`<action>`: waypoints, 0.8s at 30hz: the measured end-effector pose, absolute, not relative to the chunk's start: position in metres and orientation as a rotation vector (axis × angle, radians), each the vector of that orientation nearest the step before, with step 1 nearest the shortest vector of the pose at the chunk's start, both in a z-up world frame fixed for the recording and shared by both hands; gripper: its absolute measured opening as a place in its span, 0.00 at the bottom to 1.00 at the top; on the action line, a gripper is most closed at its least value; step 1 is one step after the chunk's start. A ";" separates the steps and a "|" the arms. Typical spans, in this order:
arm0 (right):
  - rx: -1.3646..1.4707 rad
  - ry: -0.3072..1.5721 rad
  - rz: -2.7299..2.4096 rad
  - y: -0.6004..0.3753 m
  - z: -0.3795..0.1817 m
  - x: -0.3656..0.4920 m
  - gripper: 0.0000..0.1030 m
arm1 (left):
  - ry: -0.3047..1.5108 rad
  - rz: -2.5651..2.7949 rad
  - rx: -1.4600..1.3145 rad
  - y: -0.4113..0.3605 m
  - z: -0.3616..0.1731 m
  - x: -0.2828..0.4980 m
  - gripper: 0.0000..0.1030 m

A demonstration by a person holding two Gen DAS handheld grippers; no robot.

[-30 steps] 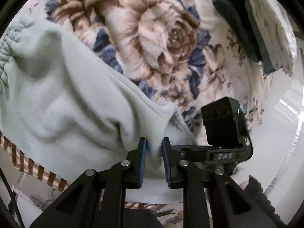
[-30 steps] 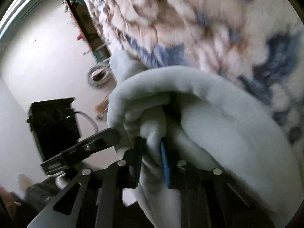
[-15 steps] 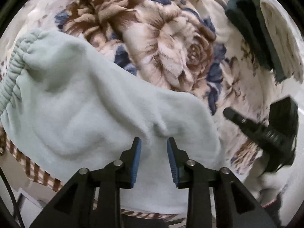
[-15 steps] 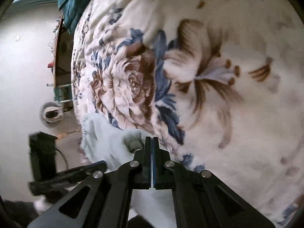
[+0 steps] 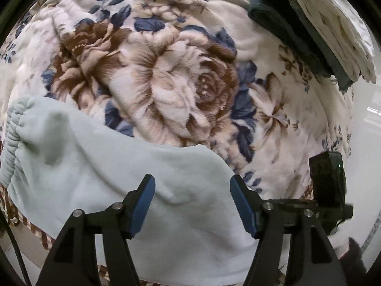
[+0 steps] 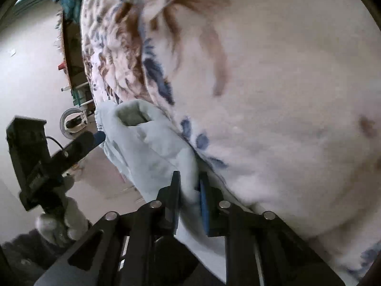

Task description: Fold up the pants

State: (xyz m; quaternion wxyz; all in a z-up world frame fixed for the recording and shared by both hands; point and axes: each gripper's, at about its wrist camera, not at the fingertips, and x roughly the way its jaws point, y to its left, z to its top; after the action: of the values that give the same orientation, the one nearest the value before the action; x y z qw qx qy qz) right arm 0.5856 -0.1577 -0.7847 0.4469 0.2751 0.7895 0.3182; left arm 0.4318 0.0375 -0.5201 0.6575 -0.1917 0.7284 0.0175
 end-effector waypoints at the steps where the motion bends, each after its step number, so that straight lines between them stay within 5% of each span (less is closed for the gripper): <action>1: 0.675 1.921 0.771 -0.160 -0.778 0.584 0.15 | 1.654 0.041 -0.430 0.035 -0.522 0.433 0.61; 6: 0.622 1.742 0.559 -0.190 -0.743 0.588 0.11 | 1.697 0.061 -0.449 0.038 -0.532 0.427 0.61; 11: 0.589 1.823 0.639 -0.172 -0.753 0.582 0.12 | 1.696 0.088 -0.446 0.042 -0.527 0.421 0.61; 14: 0.395 1.803 0.673 -0.158 -0.732 0.587 0.25 | 1.738 0.083 -0.522 0.045 -0.530 0.422 0.61; 17: 0.452 1.717 0.729 -0.159 -0.712 0.605 0.55 | 1.776 0.057 -0.634 0.044 -0.535 0.426 0.61; 24: 0.471 1.710 0.676 -0.138 -0.721 0.620 0.58 | 1.962 0.181 -0.929 0.036 -0.584 0.454 0.61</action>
State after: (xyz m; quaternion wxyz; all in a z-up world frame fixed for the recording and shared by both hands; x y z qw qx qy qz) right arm 0.6196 -0.1384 -0.7208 0.5826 0.2018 0.7322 0.2894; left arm 0.4543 0.0357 -0.5843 0.4632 -0.3781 0.7982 0.0734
